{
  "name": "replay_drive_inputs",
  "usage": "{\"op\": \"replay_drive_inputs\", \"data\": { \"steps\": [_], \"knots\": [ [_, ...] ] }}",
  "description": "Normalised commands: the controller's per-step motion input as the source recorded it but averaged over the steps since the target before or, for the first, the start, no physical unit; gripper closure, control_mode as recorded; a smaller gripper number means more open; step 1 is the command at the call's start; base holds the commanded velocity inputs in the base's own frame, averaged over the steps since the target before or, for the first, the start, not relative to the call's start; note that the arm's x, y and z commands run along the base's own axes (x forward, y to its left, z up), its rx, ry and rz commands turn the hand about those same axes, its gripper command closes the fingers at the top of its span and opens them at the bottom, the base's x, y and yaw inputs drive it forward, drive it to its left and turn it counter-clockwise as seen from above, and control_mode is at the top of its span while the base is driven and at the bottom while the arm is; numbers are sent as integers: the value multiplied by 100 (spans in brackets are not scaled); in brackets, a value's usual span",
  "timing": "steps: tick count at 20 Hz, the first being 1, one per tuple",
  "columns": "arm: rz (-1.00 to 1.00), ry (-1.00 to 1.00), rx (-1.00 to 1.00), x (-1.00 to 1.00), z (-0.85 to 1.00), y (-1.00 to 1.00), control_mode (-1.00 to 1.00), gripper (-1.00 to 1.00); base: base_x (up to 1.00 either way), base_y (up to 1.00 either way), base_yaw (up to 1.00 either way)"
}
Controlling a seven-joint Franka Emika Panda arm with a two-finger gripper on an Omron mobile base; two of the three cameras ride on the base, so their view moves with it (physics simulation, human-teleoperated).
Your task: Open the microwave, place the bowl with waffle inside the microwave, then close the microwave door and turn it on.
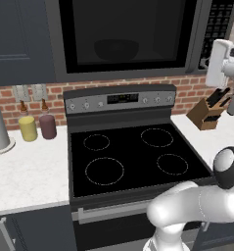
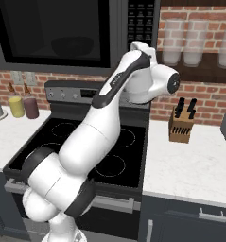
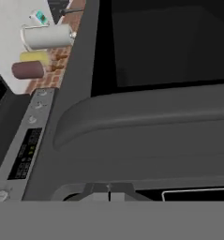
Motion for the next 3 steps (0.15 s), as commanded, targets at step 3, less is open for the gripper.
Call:
{"op": "replay_drive_inputs", "data": {
  "steps": [3],
  "knots": [
    [-1, -1, 0, 16, -28, -22, -100, 100, 0, 0, 0]
  ]
}}
